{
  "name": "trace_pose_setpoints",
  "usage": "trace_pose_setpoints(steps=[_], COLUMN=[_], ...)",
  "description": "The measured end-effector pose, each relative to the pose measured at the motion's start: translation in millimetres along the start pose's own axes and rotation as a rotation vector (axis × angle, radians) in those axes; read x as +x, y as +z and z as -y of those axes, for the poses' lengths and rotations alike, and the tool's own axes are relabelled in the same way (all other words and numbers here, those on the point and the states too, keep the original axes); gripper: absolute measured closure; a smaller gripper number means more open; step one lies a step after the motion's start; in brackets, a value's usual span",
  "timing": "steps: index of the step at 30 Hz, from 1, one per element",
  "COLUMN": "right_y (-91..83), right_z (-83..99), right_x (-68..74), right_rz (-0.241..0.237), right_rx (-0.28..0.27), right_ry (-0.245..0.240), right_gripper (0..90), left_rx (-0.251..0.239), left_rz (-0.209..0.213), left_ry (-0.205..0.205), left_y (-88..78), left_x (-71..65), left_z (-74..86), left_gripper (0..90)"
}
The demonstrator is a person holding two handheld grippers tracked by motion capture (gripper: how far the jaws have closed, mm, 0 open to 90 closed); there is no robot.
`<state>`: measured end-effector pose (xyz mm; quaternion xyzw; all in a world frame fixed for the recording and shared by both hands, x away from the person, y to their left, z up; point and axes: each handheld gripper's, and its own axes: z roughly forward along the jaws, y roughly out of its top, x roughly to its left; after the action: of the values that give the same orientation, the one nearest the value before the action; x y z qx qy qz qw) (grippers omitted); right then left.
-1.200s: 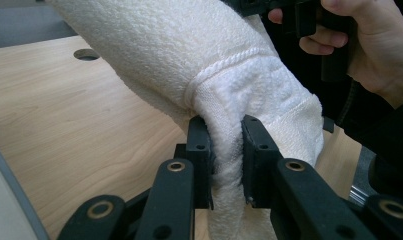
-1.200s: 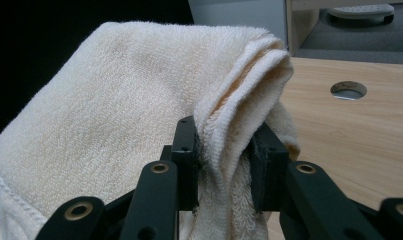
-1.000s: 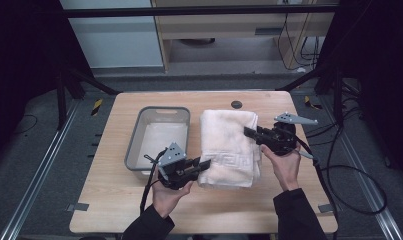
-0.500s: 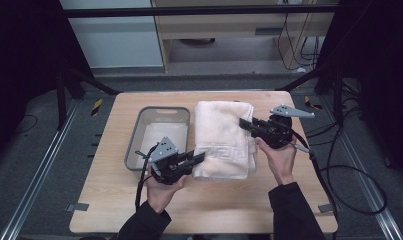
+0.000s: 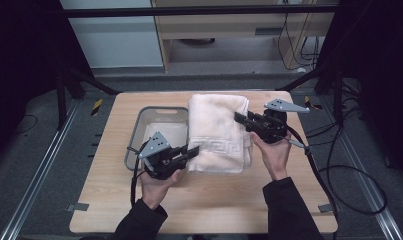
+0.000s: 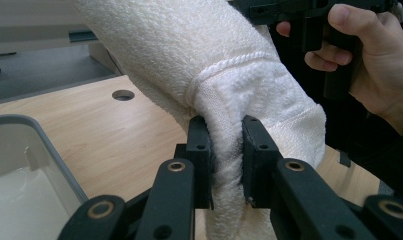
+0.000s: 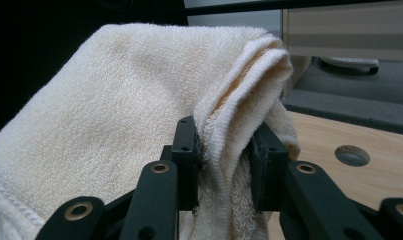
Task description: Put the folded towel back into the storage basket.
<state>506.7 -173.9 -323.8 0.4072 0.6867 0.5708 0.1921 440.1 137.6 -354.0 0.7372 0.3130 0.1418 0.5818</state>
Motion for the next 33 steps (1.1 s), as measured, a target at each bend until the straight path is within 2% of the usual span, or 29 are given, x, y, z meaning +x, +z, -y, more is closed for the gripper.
trace_pose_setpoints(steps=[12, 19, 33], right_y=[6.8, 12.2, 34.4], right_z=[-8.1, -13.6, -19.1], right_x=[7.1, 14.0, 30.5], right_rz=[-0.015, -0.013, -0.036], right_rx=[-0.022, -0.036, -0.042], right_ry=[0.002, -0.021, -0.026], right_gripper=[69.5, 69.4, 69.4], left_rx=[-0.021, -0.031, -0.046], left_rz=[-0.021, -0.039, -0.07], left_ry=[0.011, 0.016, 0.008], left_y=[-10.2, -18.0, -36.9], left_x=[4.0, 8.8, 22.6], left_z=[-6.4, -9.2, -9.5], left_gripper=[76.7, 76.7, 76.7])
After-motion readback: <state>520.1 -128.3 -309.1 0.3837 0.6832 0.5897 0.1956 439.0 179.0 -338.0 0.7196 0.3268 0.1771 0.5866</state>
